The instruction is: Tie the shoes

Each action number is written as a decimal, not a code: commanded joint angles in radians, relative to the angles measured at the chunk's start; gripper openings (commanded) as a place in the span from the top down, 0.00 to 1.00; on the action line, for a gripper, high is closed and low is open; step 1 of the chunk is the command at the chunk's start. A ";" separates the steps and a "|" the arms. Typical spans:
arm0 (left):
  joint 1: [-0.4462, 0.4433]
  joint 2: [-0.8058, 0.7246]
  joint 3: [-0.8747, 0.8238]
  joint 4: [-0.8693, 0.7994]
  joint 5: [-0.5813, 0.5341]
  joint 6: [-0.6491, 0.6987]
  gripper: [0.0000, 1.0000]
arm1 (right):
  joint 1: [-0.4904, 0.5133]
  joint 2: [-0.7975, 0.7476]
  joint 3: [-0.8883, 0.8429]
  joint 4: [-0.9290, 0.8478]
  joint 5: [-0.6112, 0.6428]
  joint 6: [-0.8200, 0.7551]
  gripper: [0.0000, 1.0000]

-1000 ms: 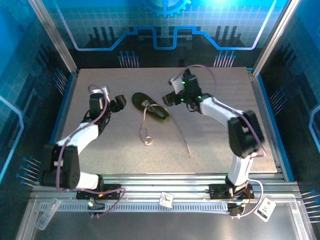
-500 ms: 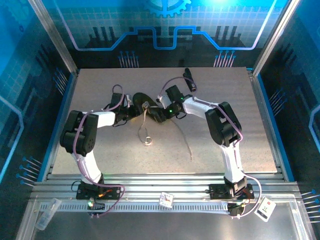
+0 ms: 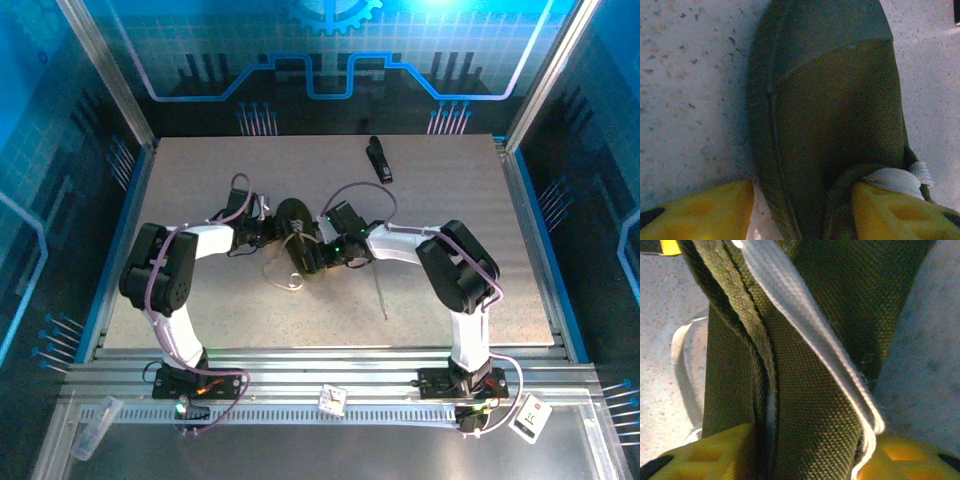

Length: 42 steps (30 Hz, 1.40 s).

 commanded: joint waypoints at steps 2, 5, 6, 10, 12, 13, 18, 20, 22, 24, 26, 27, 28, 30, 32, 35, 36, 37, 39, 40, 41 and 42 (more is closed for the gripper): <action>-0.005 -0.136 0.003 -0.124 -0.086 0.045 0.41 | 0.047 -0.088 -0.053 -0.003 -0.063 0.092 0.40; -0.003 -0.225 0.003 -0.273 -0.182 0.061 0.36 | 0.022 -0.153 -0.063 -0.063 -0.024 0.089 0.35; -0.002 -0.254 -0.002 -0.316 -0.210 0.063 0.35 | 0.011 -0.173 -0.067 -0.080 -0.016 0.084 0.34; -0.002 -0.388 -0.063 -0.478 -0.289 0.037 0.35 | -0.042 -0.265 -0.093 -0.176 0.045 0.047 0.32; -0.007 -0.451 -0.111 -0.535 -0.293 0.006 0.37 | -0.069 -0.298 -0.110 -0.223 0.088 0.021 0.32; -0.020 -0.486 -0.140 -0.559 -0.297 -0.009 0.39 | -0.084 -0.310 -0.121 -0.249 0.115 0.005 0.32; -0.185 -0.580 -0.234 -0.611 -0.348 -0.047 0.41 | -0.137 -0.339 -0.162 -0.389 0.271 -0.060 0.31; -0.239 -0.568 -0.255 -0.595 -0.341 -0.070 0.42 | -0.145 -0.341 -0.178 -0.436 0.321 -0.071 0.31; -0.274 -0.540 -0.274 -0.548 -0.326 -0.080 0.43 | -0.146 -0.340 -0.198 -0.450 0.344 -0.074 0.30; -0.298 -0.495 -0.280 -0.493 -0.295 -0.082 0.44 | -0.147 -0.329 -0.216 -0.445 0.342 -0.070 0.31; -0.321 -0.432 -0.274 -0.439 -0.274 -0.084 0.46 | -0.145 -0.303 -0.230 -0.436 0.333 -0.065 0.36; -0.330 -0.406 -0.270 -0.423 -0.267 -0.084 0.48 | -0.144 -0.291 -0.234 -0.434 0.332 -0.062 0.39; -0.339 -0.378 -0.261 -0.408 -0.255 -0.084 0.50 | -0.140 -0.279 -0.240 -0.432 0.333 -0.060 0.42; -0.348 -0.340 -0.247 -0.390 -0.245 -0.078 0.59 | -0.131 -0.264 -0.254 -0.427 0.341 -0.059 0.49; -0.347 -0.339 -0.231 -0.419 -0.265 -0.065 0.78 | -0.122 -0.260 -0.272 -0.423 0.354 -0.059 0.60; -0.338 -0.426 -0.208 -0.522 -0.371 -0.023 0.96 | -0.117 -0.288 -0.311 -0.418 0.384 -0.058 0.81; -0.323 -0.463 -0.202 -0.555 -0.395 -0.008 1.00 | -0.116 -0.300 -0.321 -0.415 0.388 -0.058 0.84; -0.298 -0.510 -0.195 -0.588 -0.409 0.009 1.00 | -0.118 -0.324 -0.335 -0.409 0.395 -0.059 0.90; -0.217 -0.595 -0.182 -0.643 -0.392 0.034 1.00 | -0.119 -0.368 -0.353 -0.397 0.408 -0.058 0.95; -0.167 -0.639 -0.174 -0.664 -0.373 0.048 1.00 | -0.122 -0.396 -0.360 -0.389 0.414 -0.059 0.97; -0.115 -0.675 -0.162 -0.678 -0.349 0.061 1.00 | -0.122 -0.423 -0.365 -0.383 0.419 -0.063 0.99; -0.073 -0.701 -0.147 -0.684 -0.330 0.075 1.00 | -0.126 -0.447 -0.367 -0.382 0.427 -0.063 1.00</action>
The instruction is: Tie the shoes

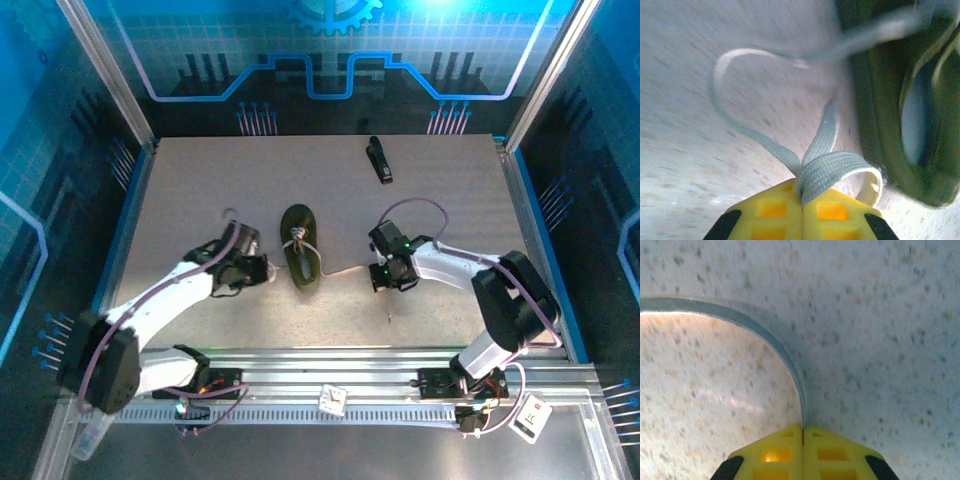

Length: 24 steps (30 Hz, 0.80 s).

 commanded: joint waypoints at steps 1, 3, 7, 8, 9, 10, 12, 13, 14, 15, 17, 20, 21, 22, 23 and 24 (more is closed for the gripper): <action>0.116 -0.096 0.074 -0.095 0.030 0.083 1.00 | 0.001 -0.090 -0.025 -0.025 0.027 -0.003 1.00; 0.145 -0.089 0.140 -0.091 0.036 0.117 1.00 | -0.005 -0.132 -0.025 -0.006 0.029 -0.007 1.00; 0.145 0.087 0.355 -0.083 0.124 0.186 1.00 | -0.006 -0.169 -0.018 0.055 0.023 -0.008 1.00; 0.141 0.148 0.413 -0.080 0.151 0.193 1.00 | -0.007 -0.168 -0.013 0.069 0.021 -0.009 1.00; 0.131 0.199 0.464 -0.079 0.169 0.201 1.00 | -0.007 -0.164 -0.008 0.076 0.022 -0.008 1.00; 0.110 0.258 0.524 -0.082 0.172 0.213 1.00 | -0.006 -0.158 0.000 0.085 0.023 -0.008 1.00; 0.050 0.363 0.628 -0.090 0.147 0.249 1.00 | -0.006 -0.144 0.017 0.092 0.025 -0.020 1.00; 0.019 0.420 0.683 -0.094 0.133 0.265 1.00 | -0.007 -0.136 0.029 0.091 0.028 -0.029 1.00; -0.008 0.475 0.731 -0.099 0.123 0.273 1.00 | -0.008 -0.128 0.041 0.084 0.031 -0.040 1.00; -0.026 0.520 0.771 -0.101 0.119 0.277 1.00 | -0.010 -0.121 0.051 0.074 0.034 -0.049 1.00; -0.052 0.626 0.854 -0.100 0.119 0.276 1.00 | -0.012 -0.114 0.054 0.056 0.041 -0.069 1.00; -0.073 0.760 0.954 -0.108 0.105 0.285 1.00 | -0.017 -0.124 0.054 0.044 0.043 -0.079 1.00; -0.075 0.796 0.982 -0.115 0.101 0.288 1.00 | -0.019 -0.129 0.049 0.041 0.044 -0.081 1.00; -0.075 0.839 1.015 -0.127 0.095 0.290 1.00 | -0.022 -0.136 0.042 0.037 0.046 -0.081 1.00; -0.075 0.875 1.045 -0.139 0.089 0.296 1.00 | -0.023 -0.141 0.036 0.030 0.047 -0.082 1.00; -0.075 0.903 1.070 -0.149 0.081 0.301 0.99 | -0.024 -0.148 0.033 0.020 0.052 -0.085 1.00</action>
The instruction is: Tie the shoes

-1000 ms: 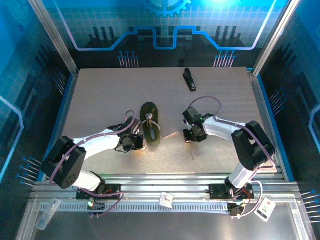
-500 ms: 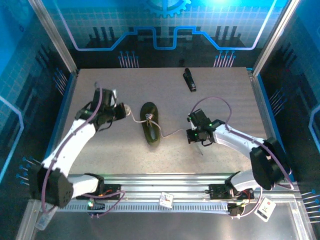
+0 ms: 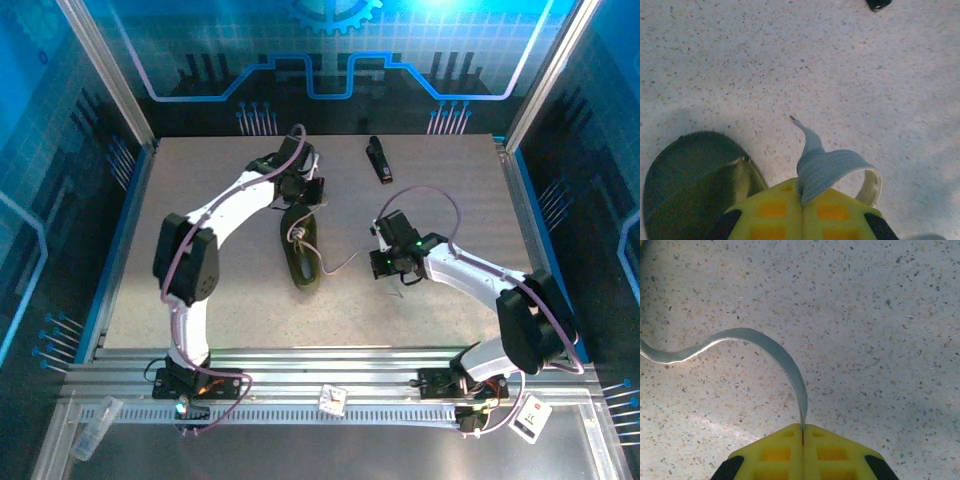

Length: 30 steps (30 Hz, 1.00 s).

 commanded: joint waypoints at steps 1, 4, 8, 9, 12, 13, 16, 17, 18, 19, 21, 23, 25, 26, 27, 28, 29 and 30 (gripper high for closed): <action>0.005 0.090 0.101 -0.077 -0.027 0.044 0.98 | -0.013 -0.031 -0.001 -0.048 0.032 -0.029 1.00; 0.005 0.130 0.149 -0.087 -0.028 0.063 0.83 | -0.021 -0.050 0.007 -0.093 0.066 -0.051 1.00; 0.009 0.120 0.188 -0.123 -0.042 0.077 0.52 | -0.054 -0.022 0.064 -0.146 0.062 -0.083 1.00; 0.012 0.103 0.185 -0.132 -0.045 0.078 0.49 | -0.062 0.002 0.085 -0.155 0.056 -0.097 1.00; 0.033 0.008 0.103 -0.118 -0.031 0.062 0.45 | -0.091 0.111 0.192 -0.199 0.027 -0.139 1.00; 0.043 -0.040 0.051 -0.100 -0.020 0.051 0.44 | -0.098 0.163 0.248 -0.223 0.026 -0.155 1.00; 0.083 -0.197 -0.128 -0.047 0.012 0.014 0.44 | -0.098 0.325 0.456 -0.305 0.053 -0.198 1.00; 0.096 -0.242 -0.181 -0.033 0.018 0.005 0.43 | -0.097 0.375 0.533 -0.335 0.054 -0.204 1.00; 0.113 -0.303 -0.247 -0.022 0.022 -0.005 0.43 | -0.092 0.430 0.625 -0.366 0.057 -0.210 1.00; 0.127 -0.361 -0.311 -0.015 0.025 -0.014 0.43 | -0.081 0.474 0.731 -0.390 0.063 -0.215 1.00; 0.151 -0.465 -0.419 -0.009 0.020 -0.026 0.43 | -0.050 0.571 0.904 -0.427 0.081 -0.227 1.00; 0.173 -0.567 -0.522 -0.007 0.014 -0.036 0.43 | -0.014 0.668 1.087 -0.462 0.081 -0.236 1.00; 0.195 -0.673 -0.621 -0.010 0.007 -0.049 0.42 | 0.029 0.788 1.314 -0.508 0.055 -0.238 1.00; 0.204 -0.713 -0.657 -0.012 0.004 -0.056 0.42 | 0.045 0.848 1.416 -0.532 0.043 -0.239 1.00; 0.216 -0.762 -0.698 -0.012 0.001 -0.064 0.42 | 0.065 0.929 1.548 -0.564 0.027 -0.238 1.00; 0.225 -0.805 -0.735 -0.010 -0.001 -0.072 0.41 | 0.084 1.003 1.681 -0.601 0.009 -0.234 1.00; 0.232 -0.837 -0.763 -0.010 -0.005 -0.081 0.41 | 0.098 1.070 1.784 -0.624 -0.006 -0.223 1.00; 0.241 -0.873 -0.794 -0.007 -0.007 -0.091 0.40 | 0.112 1.135 1.891 -0.639 -0.034 -0.193 1.00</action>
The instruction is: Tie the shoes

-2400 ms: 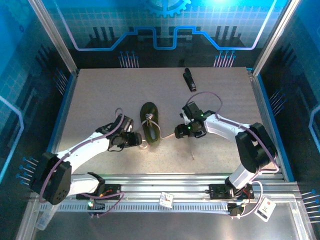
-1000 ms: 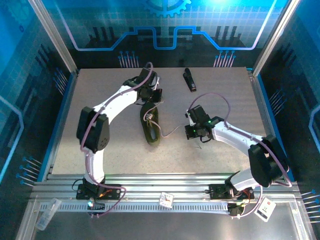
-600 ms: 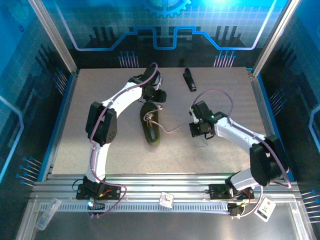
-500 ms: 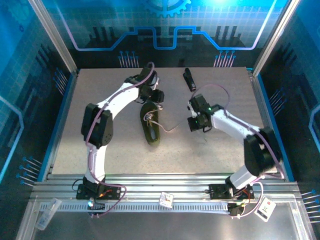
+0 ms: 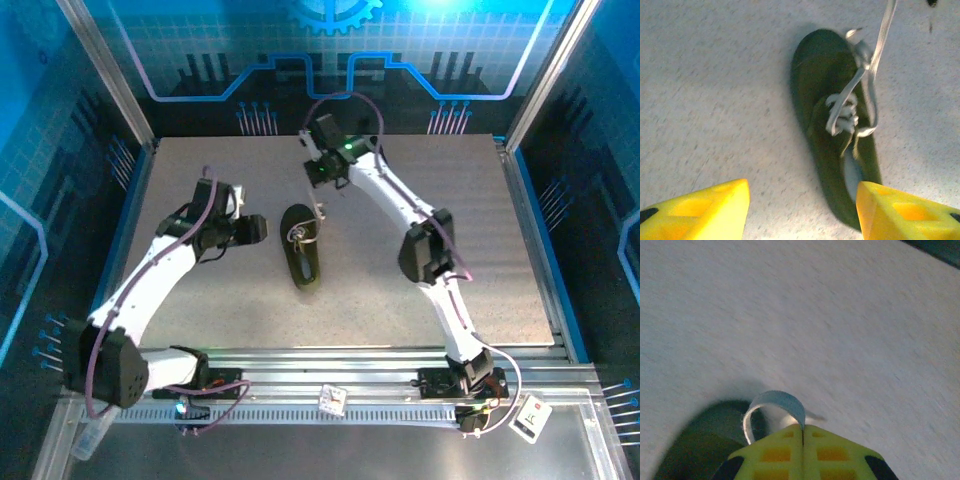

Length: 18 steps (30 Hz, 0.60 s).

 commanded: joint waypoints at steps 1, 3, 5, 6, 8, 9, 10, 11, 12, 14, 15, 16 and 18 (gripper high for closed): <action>0.030 -0.098 -0.093 0.010 -0.002 -0.052 0.39 | 0.058 0.172 0.255 -0.140 -0.111 0.062 1.00; 0.038 -0.139 -0.135 0.024 -0.009 -0.064 0.38 | 0.069 0.189 0.230 -0.068 -0.195 0.161 0.94; 0.043 -0.155 -0.161 0.035 -0.012 -0.076 0.38 | 0.076 0.150 0.103 0.050 -0.268 0.261 0.85; 0.045 -0.154 -0.169 0.041 -0.009 -0.079 0.38 | 0.080 0.121 0.027 0.119 -0.313 0.302 0.79; 0.048 -0.141 -0.176 0.054 -0.006 -0.083 0.38 | 0.084 0.072 -0.078 0.221 -0.386 0.351 0.68; 0.049 -0.131 -0.176 0.060 -0.003 -0.084 0.38 | 0.086 0.049 -0.121 0.261 -0.423 0.364 0.63; 0.051 -0.117 -0.173 0.067 -0.002 -0.085 0.38 | 0.086 0.028 -0.153 0.293 -0.462 0.372 0.59; 0.054 -0.104 -0.169 0.072 -0.001 -0.083 0.38 | 0.084 0.010 -0.171 0.309 -0.489 0.374 0.57; 0.055 -0.090 -0.162 0.078 0.001 -0.079 0.38 | 0.084 -0.012 -0.191 0.319 -0.512 0.372 0.54; 0.059 -0.065 -0.149 0.089 0.004 -0.066 0.38 | 0.078 -0.058 -0.229 0.330 -0.535 0.364 0.49; 0.061 -0.054 -0.143 0.098 0.005 -0.054 0.38 | 0.073 -0.089 -0.261 0.342 -0.542 0.362 0.48; 0.064 -0.042 -0.136 0.108 0.006 -0.035 0.38 | 0.065 -0.122 -0.302 0.363 -0.546 0.365 0.48; 0.069 -0.013 -0.113 0.121 0.011 0.024 0.39 | 0.045 -0.204 -0.392 0.413 -0.548 0.378 0.48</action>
